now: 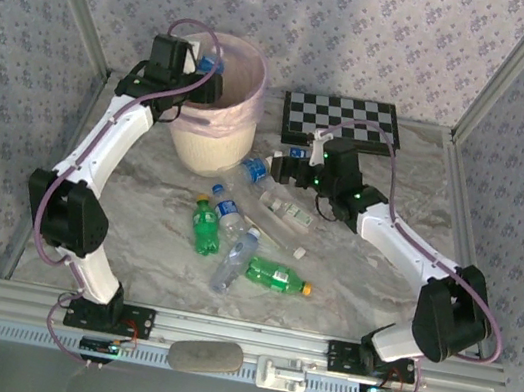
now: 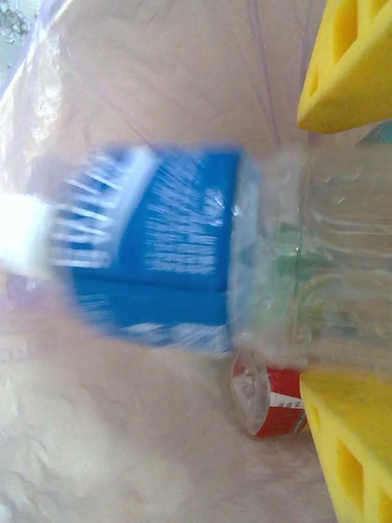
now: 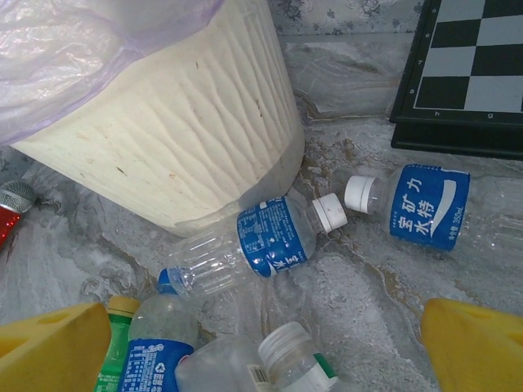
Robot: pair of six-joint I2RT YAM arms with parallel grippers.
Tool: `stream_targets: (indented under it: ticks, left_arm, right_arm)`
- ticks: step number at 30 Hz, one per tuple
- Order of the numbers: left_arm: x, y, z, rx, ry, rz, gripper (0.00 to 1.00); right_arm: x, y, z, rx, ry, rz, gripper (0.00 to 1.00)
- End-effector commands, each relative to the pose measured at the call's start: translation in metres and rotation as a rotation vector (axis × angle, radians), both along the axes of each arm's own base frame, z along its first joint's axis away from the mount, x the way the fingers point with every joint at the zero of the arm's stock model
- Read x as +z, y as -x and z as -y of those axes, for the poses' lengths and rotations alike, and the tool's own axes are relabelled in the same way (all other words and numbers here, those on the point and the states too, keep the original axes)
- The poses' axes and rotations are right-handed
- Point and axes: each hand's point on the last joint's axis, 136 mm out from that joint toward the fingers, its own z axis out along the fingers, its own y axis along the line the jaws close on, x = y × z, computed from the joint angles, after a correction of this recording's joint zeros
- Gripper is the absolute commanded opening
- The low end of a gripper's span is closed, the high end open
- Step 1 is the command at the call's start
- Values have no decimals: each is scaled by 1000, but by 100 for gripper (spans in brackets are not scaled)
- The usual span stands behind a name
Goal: Put the plastic bottles in the bin
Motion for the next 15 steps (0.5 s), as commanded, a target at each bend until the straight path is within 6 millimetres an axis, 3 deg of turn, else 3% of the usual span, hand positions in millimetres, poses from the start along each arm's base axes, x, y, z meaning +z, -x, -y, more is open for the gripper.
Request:
stream_targets:
  ticks: [1, 8, 15]
  left_arm:
    - [20, 2, -2, 4, 20, 30, 83]
    - [34, 11, -6, 15, 36, 67, 91]
    - [68, 35, 1, -29, 136, 196, 99]
  right_arm:
    - [8, 2, 9, -20, 11, 21, 99]
    - [7, 1, 10, -29, 8, 18, 99]
    - [6, -1, 14, -54, 10, 11, 99]
